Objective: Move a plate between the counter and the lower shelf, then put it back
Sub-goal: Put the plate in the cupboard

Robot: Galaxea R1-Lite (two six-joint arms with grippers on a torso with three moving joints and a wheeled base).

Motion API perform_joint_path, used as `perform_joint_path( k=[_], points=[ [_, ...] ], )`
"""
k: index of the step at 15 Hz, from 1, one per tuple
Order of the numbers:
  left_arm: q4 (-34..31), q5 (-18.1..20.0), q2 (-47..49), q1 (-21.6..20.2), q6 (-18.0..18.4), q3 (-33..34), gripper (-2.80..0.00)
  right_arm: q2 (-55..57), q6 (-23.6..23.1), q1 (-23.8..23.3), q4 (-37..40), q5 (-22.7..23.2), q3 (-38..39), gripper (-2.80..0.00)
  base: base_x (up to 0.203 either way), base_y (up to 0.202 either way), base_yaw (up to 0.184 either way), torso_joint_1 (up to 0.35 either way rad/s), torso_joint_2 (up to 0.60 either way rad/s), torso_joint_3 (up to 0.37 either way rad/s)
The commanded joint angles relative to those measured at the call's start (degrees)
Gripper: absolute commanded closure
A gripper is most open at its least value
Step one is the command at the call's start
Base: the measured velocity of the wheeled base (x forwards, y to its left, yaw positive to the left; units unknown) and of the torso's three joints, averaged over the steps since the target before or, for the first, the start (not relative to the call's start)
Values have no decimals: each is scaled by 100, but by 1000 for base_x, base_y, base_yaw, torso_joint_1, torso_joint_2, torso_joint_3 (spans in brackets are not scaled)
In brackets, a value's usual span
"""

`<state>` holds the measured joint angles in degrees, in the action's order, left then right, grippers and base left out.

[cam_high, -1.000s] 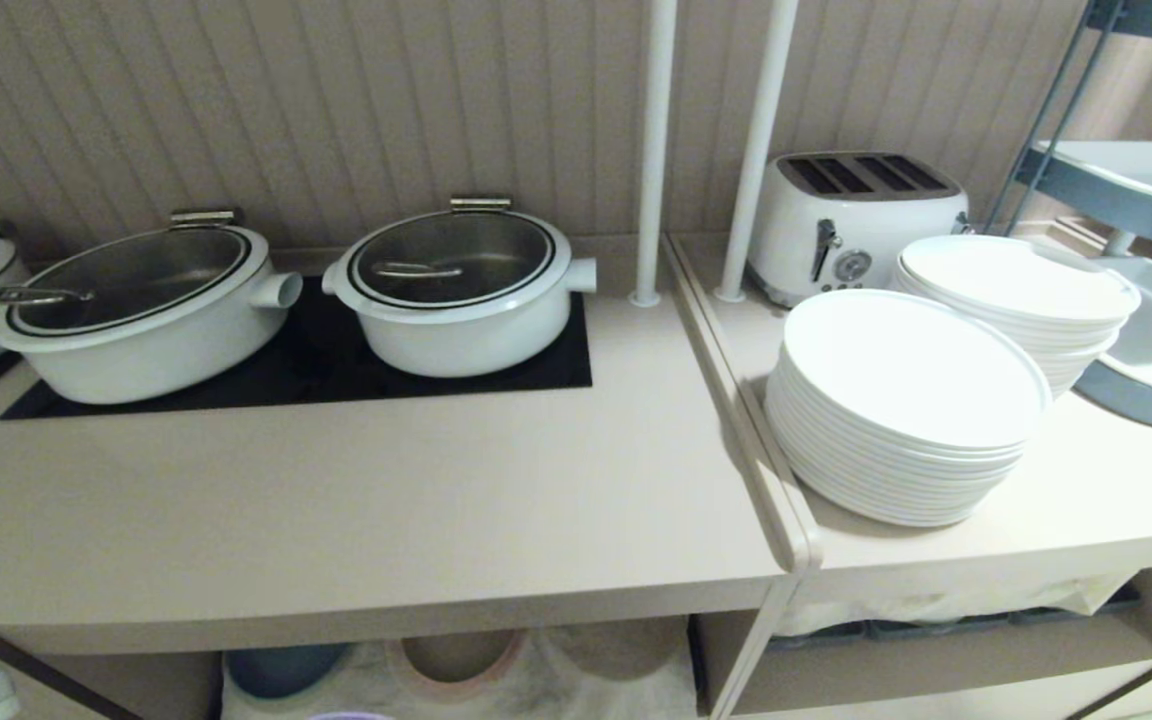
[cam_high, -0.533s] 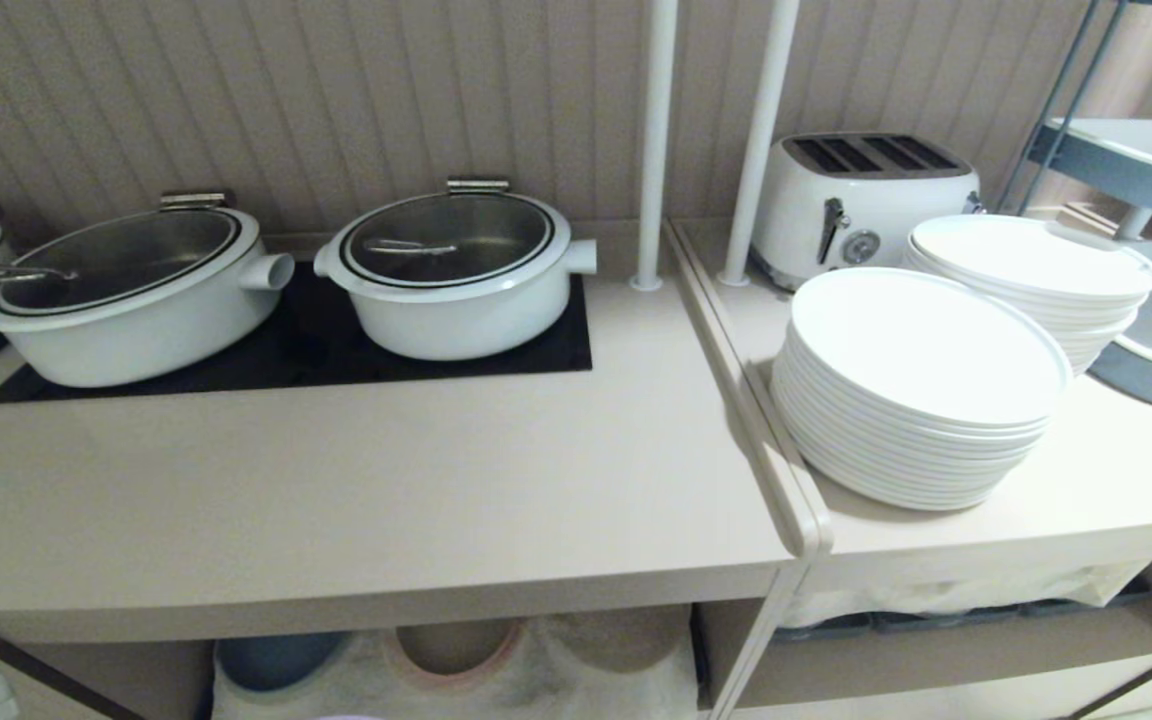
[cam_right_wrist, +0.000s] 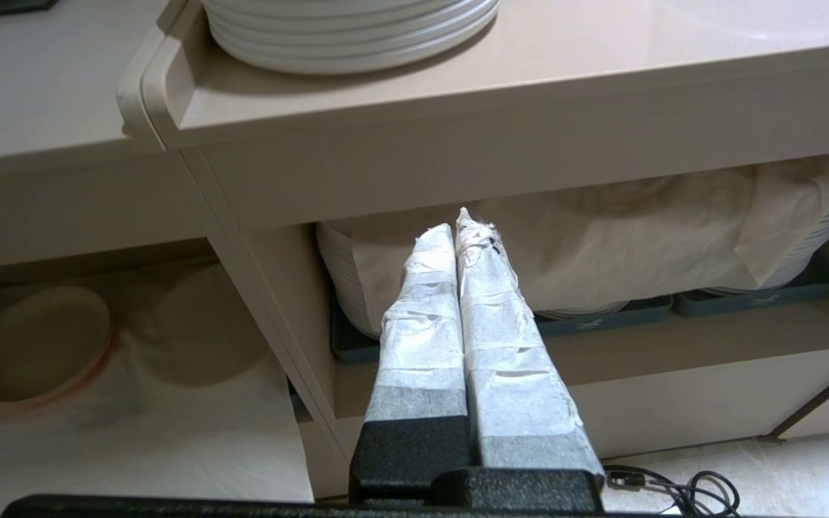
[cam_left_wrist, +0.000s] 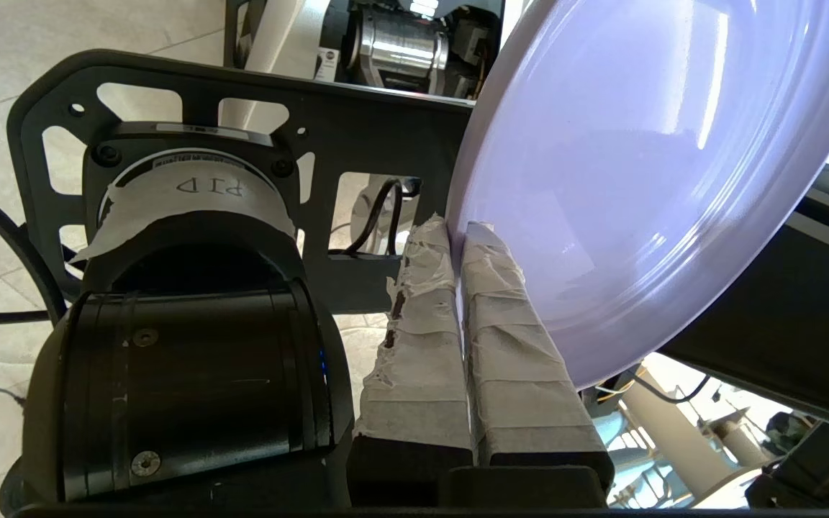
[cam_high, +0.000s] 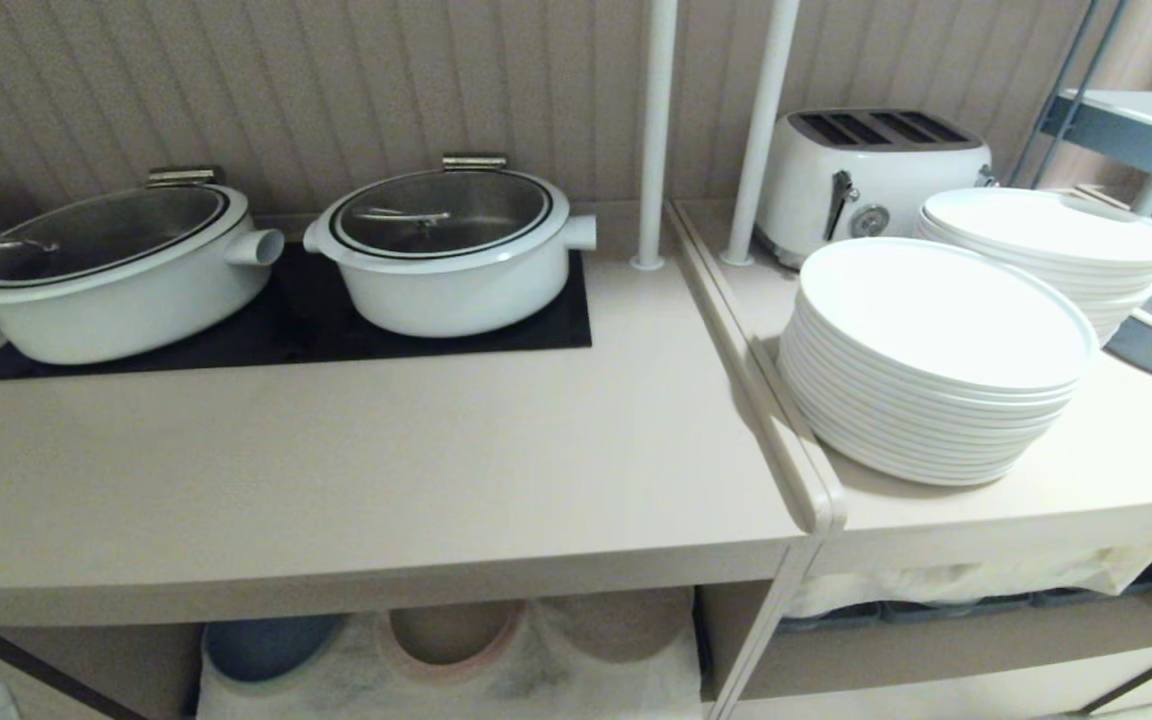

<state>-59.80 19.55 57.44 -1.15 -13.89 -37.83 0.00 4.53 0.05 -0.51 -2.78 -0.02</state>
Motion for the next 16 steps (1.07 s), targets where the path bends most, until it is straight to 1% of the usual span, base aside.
perform_joint_path(
  k=[1, 7, 16],
  points=[
    [-32, 13, 4, 0, -9, 12, 0, 9, 4, 4, -6, -3, -3, 0, 0, 0, 0, -168, 357, 178],
    [-37, 13, 4, 0, -9, 21, 0, 0, 3, -4, -4, -3, 1, 0, 0, 0, 0, -178, 380, 203],
    [-38, 13, -40, 0, -12, 30, 0, 0, 4, 4, -2, -3, 0, 0, 0, 0, 0, -241, 536, 291]
  ],
)
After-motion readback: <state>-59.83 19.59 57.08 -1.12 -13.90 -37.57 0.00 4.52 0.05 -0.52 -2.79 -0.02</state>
